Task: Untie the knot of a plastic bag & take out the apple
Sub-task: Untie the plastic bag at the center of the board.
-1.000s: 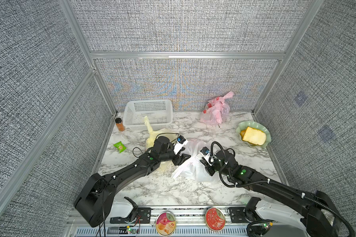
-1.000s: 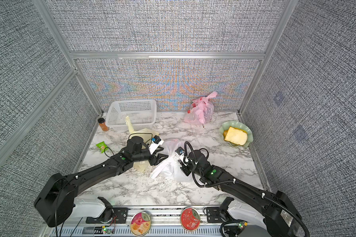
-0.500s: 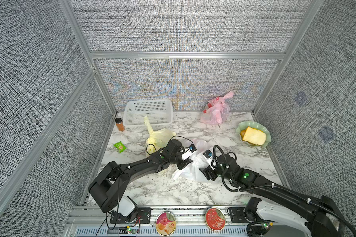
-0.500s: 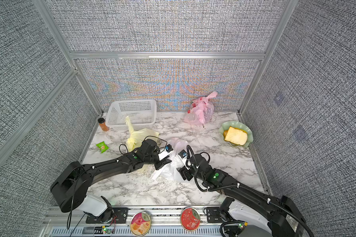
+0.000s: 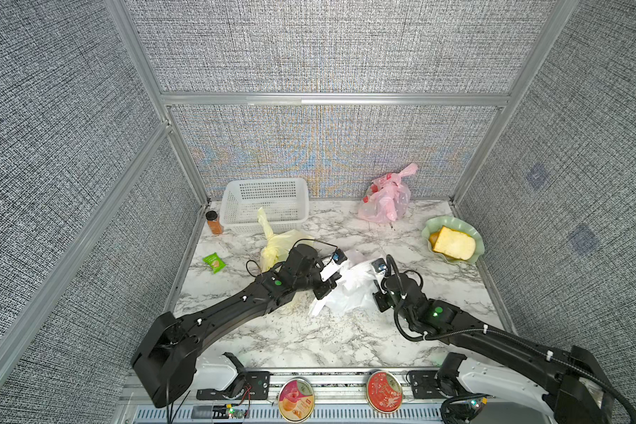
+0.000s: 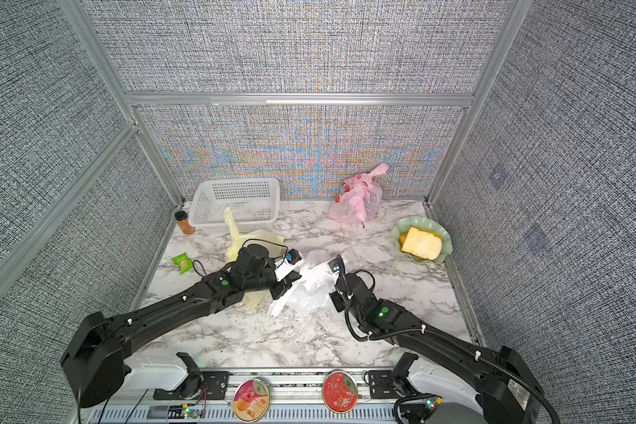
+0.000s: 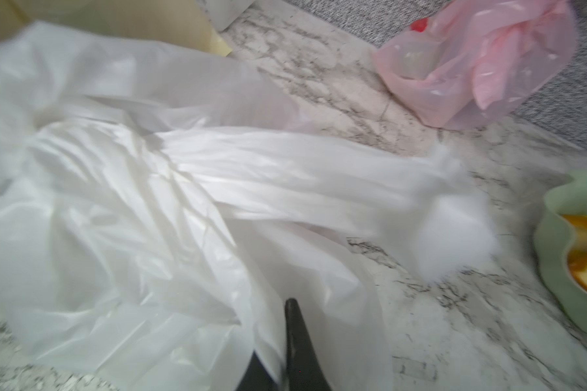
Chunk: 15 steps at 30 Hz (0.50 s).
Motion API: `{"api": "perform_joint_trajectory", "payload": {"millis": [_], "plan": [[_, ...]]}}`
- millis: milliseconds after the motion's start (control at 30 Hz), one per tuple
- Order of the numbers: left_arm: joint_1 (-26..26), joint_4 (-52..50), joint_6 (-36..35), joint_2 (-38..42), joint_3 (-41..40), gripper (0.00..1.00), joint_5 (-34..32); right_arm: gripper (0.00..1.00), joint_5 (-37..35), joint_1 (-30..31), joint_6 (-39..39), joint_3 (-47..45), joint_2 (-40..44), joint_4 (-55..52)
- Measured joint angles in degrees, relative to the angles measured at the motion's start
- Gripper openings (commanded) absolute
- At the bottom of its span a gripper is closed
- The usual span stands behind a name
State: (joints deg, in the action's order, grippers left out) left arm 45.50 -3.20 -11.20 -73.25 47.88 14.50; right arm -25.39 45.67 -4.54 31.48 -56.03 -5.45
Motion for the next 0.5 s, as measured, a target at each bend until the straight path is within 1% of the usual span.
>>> {"api": "perform_joint_trajectory", "payload": {"millis": [67, 167, 233, 300, 367, 400, 433, 500], "plan": [[-0.2, 0.2, 1.2, 2.4, -1.6, 0.0, -1.2, 0.0, -1.6, -2.9, -0.5, -0.5, 1.4, 0.1], [-1.1, 1.6, 3.0, 5.7, -4.9, 0.0, -2.8, 0.0, -1.3, -8.3, -1.7, -0.6, 2.4, 0.0], [-1.5, 3.1, 4.6, 7.1, -7.3, 0.0, -4.1, 0.0, 0.4, -12.1, -3.0, -1.0, 2.6, -0.1], [-1.8, 4.2, 6.2, 7.7, -9.4, 0.0, -5.1, 0.0, 2.8, -14.2, -3.8, -1.6, 2.7, -0.2], [-1.9, 4.9, 7.8, 7.8, -10.4, 0.0, -5.6, 0.24, 5.7, -15.2, -4.3, -1.8, 3.2, -0.7], [-1.9, 5.6, 8.5, 7.8, -10.8, 0.0, -5.6, 0.42, 7.8, -15.3, -4.3, -1.7, 3.9, -1.3], [-2.0, 6.4, 9.2, 7.8, -11.1, 0.0, -5.6, 0.51, 9.6, -15.4, -3.9, -1.2, 4.7, -2.1], [-2.1, 8.2, 10.0, 7.7, -11.4, 0.0, -5.5, 0.61, 13.3, -14.6, -2.8, 0.1, 6.6, -3.6]]}}
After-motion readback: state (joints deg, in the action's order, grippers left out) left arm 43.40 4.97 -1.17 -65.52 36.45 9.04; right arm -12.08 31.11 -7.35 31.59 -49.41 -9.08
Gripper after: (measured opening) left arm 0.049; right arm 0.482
